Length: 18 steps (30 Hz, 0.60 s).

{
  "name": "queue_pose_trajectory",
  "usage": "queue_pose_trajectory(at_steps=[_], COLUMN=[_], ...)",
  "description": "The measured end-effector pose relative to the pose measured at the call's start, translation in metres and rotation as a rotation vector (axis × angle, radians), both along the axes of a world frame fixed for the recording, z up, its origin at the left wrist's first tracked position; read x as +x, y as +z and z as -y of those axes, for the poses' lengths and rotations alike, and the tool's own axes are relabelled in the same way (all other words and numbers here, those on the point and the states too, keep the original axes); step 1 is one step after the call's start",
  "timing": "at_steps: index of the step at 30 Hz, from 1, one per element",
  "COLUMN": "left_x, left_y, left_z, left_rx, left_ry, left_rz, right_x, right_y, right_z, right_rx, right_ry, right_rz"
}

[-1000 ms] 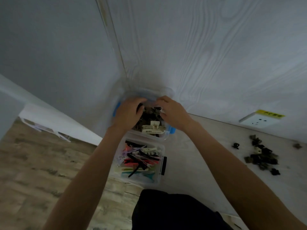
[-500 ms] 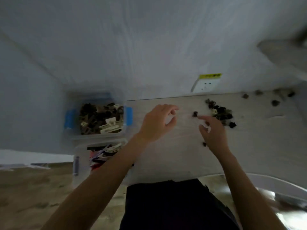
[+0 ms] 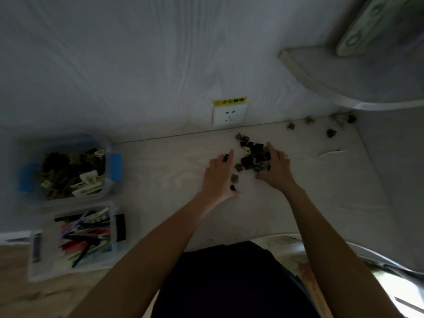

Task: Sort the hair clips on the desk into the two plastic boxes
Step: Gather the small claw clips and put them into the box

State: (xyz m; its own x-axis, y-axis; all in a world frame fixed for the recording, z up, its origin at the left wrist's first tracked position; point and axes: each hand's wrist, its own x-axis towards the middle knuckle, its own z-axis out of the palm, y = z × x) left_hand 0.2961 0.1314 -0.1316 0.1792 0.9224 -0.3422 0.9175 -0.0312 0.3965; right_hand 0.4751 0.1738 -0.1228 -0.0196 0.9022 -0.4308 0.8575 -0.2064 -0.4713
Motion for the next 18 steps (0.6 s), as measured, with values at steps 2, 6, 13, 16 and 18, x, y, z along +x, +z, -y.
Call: queue_pose_trajectory(at_steps=[2,6,13,16,18], left_x=[0.000,0.005,0.012,0.012,0.011], left_y=[0.000,-0.003,0.001,0.003,0.004], left_z=[-0.006,-0.021,-0.025,-0.024,-0.023], left_rx=[-0.006,-0.058,-0.084,-0.086,-0.080], left_ry=[0.001,0.039,0.051,0.079,0.120], left_rz=[0.050,0.234,0.283,0.319,0.350], right_x=[-0.001,0.000,-0.009,-0.016,-0.018], right_y=[-0.002,-0.010,-0.015,-0.011,-0.009], right_z=[-0.004,0.007,0.018,0.016,0.014], right_rx=[0.014,0.114,0.128,0.074,0.072], right_ry=[0.054,-0.001,0.036,0.129,0.139], right_rz=[-0.004,-0.077,-0.069,-0.043,-0.012])
